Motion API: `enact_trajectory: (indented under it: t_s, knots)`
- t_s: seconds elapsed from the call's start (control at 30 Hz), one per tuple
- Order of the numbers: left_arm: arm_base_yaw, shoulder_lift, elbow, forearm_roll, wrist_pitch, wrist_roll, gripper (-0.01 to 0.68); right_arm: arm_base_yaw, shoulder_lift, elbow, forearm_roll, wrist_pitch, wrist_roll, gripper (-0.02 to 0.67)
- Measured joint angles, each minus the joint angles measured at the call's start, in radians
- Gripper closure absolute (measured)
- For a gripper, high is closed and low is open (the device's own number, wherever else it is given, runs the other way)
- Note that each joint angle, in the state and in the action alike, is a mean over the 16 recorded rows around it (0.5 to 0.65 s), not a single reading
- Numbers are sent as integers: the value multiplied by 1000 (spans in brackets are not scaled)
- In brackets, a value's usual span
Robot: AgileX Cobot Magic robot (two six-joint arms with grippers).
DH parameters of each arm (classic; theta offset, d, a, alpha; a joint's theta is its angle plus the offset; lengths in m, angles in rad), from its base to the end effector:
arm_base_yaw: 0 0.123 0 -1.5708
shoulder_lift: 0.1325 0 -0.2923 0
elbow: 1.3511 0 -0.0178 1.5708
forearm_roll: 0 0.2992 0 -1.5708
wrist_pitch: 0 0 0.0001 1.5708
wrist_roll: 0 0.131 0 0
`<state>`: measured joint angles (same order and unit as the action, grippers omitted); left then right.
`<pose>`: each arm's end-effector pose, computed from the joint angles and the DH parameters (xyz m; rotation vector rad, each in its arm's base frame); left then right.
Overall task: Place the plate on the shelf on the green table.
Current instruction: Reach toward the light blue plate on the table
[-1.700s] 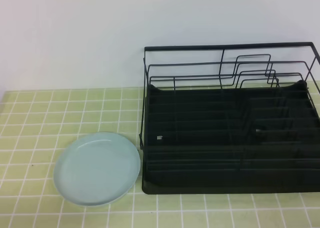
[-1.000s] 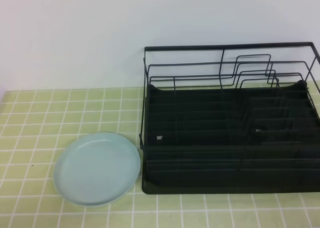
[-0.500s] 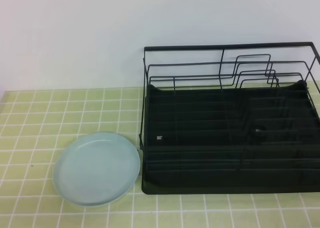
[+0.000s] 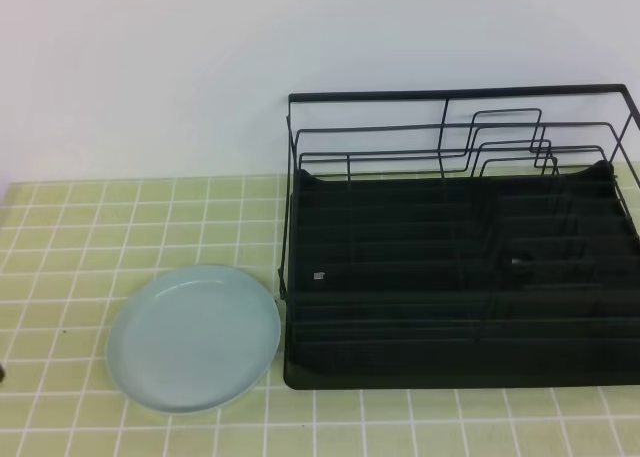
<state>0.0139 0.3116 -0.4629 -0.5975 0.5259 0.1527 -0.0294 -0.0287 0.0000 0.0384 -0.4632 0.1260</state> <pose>0.1460 -0.0350 0.3104 -0.1444 1.7946 -0.5167 0.1140 -0.0056 0.2771 0.1097 0.9866 0.1115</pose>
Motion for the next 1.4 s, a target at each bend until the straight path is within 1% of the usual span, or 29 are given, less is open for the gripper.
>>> enact_trajectory:
  t_s: [0.07,0.17,0.27,0.37,0.43,0.53,0.67,0.83,0.97,1.03,1.17,1.3,1.4]
  knots:
    - [0,75,-42,0,22,36,673,0,2,-29,10,-17,31,652]
    - [0,188,-100,0,49,78,673,0,18,-96,5,35,70,652]
    - [0,300,-148,0,69,103,671,0,56,-180,-26,146,89,652]
    - [0,406,-184,4,84,112,658,0,106,-273,-77,289,58,652]
    - [0,474,-201,11,92,111,636,0,139,-333,-118,382,27,652]
    - [0,573,-217,25,94,105,582,0,188,-407,-168,494,-23,652]
    - [0,702,-226,46,75,96,491,0,241,-465,-158,583,-60,652]
    - [0,855,-232,72,25,87,380,0,260,-486,-42,691,-113,652]
    - [0,973,-253,82,-11,86,321,0,259,-487,108,813,-174,652]
    - [0,1029,-270,84,-24,85,308,0,259,-487,192,882,-217,652]
    - [0,1131,-317,84,-40,83,305,0,261,-487,336,1011,-342,652]
    - [0,1224,-374,84,-38,80,305,0,264,-487,443,1108,-467,652]
    - [0,1285,-417,84,-32,79,305,0,264,-487,506,1173,-524,652]
